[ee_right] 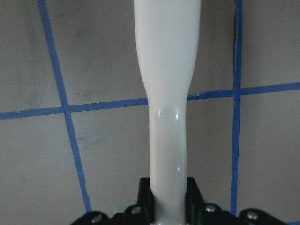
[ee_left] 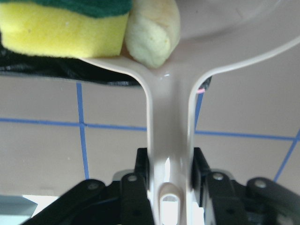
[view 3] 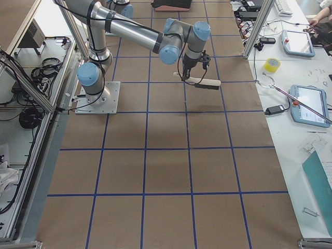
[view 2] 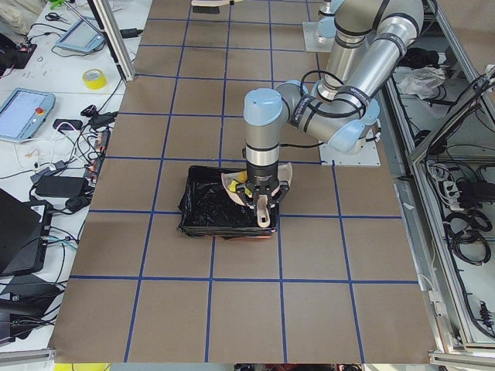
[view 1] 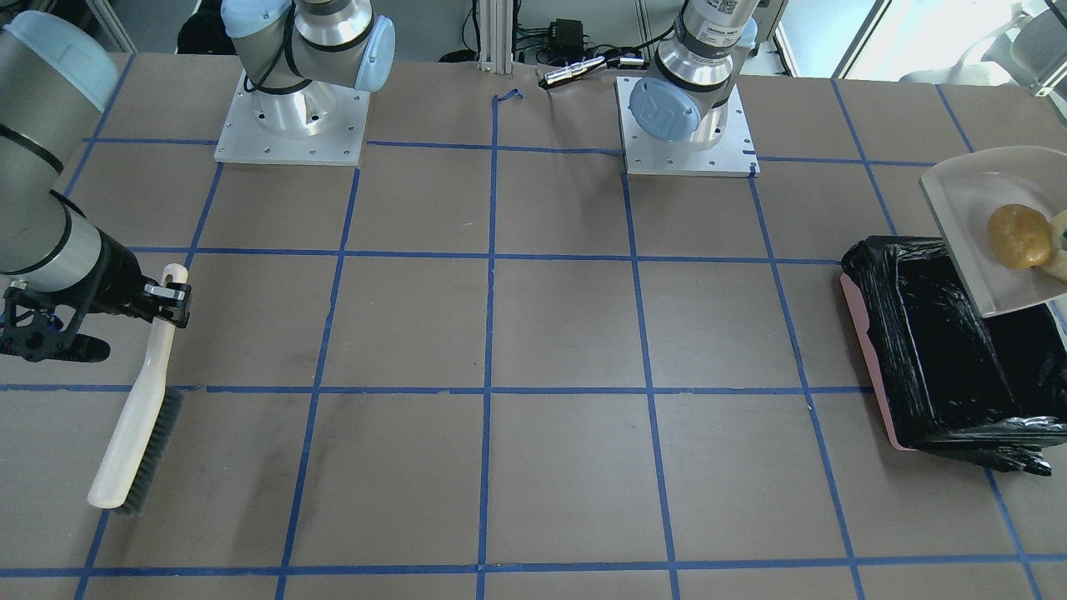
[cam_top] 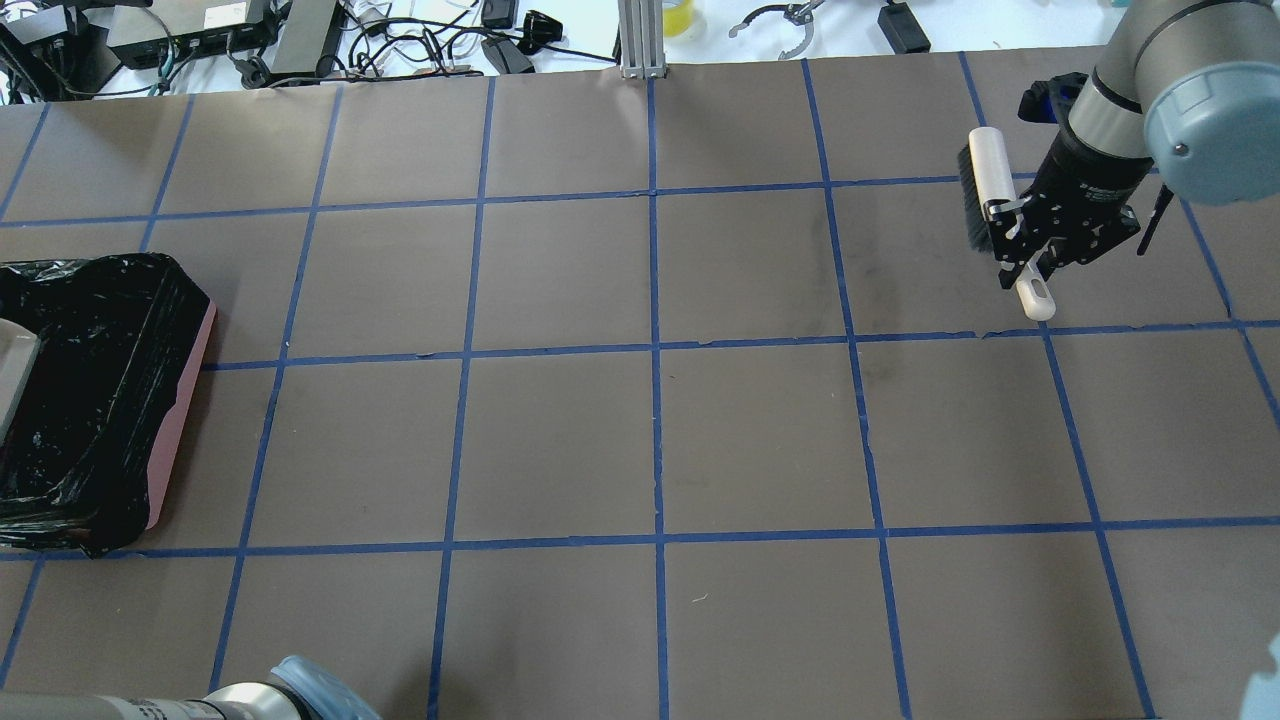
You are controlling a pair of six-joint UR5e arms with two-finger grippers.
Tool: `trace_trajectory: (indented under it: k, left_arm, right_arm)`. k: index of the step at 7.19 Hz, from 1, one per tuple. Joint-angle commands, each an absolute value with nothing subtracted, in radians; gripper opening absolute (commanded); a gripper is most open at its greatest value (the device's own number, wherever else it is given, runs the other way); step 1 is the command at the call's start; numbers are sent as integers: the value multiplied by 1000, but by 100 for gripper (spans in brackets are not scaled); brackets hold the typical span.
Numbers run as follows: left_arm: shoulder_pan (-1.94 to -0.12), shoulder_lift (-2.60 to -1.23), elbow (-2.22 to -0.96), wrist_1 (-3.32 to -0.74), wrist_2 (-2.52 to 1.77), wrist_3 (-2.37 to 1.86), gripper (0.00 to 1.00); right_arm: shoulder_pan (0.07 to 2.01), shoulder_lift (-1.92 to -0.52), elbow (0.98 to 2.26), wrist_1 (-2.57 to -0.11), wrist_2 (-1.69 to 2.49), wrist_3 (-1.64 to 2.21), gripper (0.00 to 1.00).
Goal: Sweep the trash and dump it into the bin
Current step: 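Tip the dustpan into the black bin with the left gripper, then lower it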
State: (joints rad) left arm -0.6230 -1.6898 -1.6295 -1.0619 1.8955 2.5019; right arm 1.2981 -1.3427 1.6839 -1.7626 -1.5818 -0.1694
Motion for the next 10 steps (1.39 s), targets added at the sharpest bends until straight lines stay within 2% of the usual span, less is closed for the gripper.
trace_trajectory:
  k: [1, 3, 5, 7, 9, 10]
  left_arm:
    - [-705, -1712, -1632, -909, 2122, 2514, 0]
    - [-814, -1746, -1632, -830, 2270, 2511, 0]
    - [-840, -1755, -1626, -757, 2293, 2511, 0]
    - [-926, -1759, -1631, -538, 2274, 2529, 0]
    - [-1039, -1758, -1640, -357, 2092, 2598, 0]
    - [-1054, -1761, -1637, -316, 1872, 2558, 0]
  right_arm:
    - [1256, -1278, 1718, -1903, -1597, -234, 0]
    - [1201, -1255, 1797, -2011, -1598, -346, 0]
    - [1192, -1253, 1802, -2042, -1641, -431, 0]
    - [1183, -1252, 1804, -2039, -1644, -428, 0]
    - [1160, -1244, 1804, -2036, -1644, -428, 0]
    - [1160, -1243, 1805, -2034, -1644, -419, 0]
